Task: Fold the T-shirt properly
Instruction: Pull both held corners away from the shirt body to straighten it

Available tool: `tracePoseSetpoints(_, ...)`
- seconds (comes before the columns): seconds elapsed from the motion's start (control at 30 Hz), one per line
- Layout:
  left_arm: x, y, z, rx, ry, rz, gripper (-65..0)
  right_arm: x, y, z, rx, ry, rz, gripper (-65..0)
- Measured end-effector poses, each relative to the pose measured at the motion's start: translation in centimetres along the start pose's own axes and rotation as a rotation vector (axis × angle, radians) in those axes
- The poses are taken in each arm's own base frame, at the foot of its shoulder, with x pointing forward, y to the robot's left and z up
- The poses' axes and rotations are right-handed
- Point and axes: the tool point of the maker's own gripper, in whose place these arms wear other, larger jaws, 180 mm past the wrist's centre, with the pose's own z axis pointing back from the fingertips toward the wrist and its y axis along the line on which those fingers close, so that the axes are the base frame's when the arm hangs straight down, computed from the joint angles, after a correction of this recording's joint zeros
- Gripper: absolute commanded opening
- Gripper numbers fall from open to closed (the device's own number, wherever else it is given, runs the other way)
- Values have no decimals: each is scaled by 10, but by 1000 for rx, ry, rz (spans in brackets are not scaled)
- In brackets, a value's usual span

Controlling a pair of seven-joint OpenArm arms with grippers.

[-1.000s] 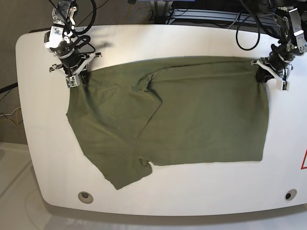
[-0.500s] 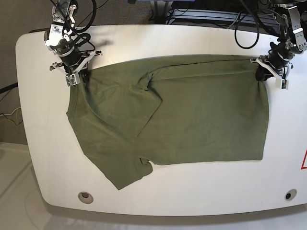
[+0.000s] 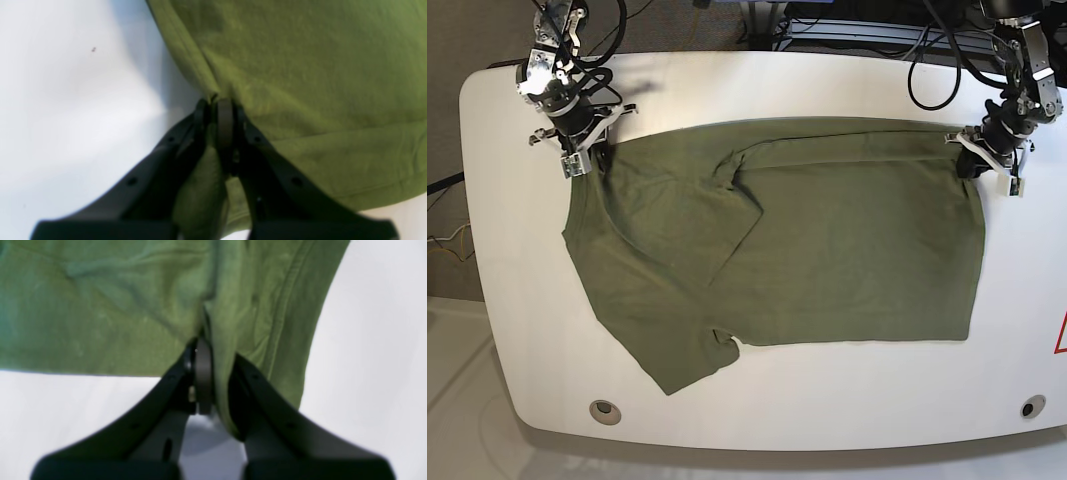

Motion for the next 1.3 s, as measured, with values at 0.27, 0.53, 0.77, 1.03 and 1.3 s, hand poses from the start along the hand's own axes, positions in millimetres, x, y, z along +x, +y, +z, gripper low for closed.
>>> tracePoseSetpoints(0.27, -1, -5, -4, -2, -13, 20, -650, -4, -1, 3, -2, -1, -14, -650)
tracePoseSetpoints(0.53, 0, -6, -4, -4, -12, 22, -650, -13, -6, 9, -9, -4, -35, -650)
tracePoseSetpoints(0.77, -2, -6, -3, -3, -15, 22, -650, -12, -6, 9, -8, -6, -32, -650)
tracePoseSetpoints(1.03, -2, -6, -3, -4, -19, 24, -606, -10, -6, 8, -6, -4, -26, -634)
tracePoseSetpoints(1.3, -2, -14, -3, -41, -27, 22, -206, -9, -4, 8, 4, -5, -21, -277)
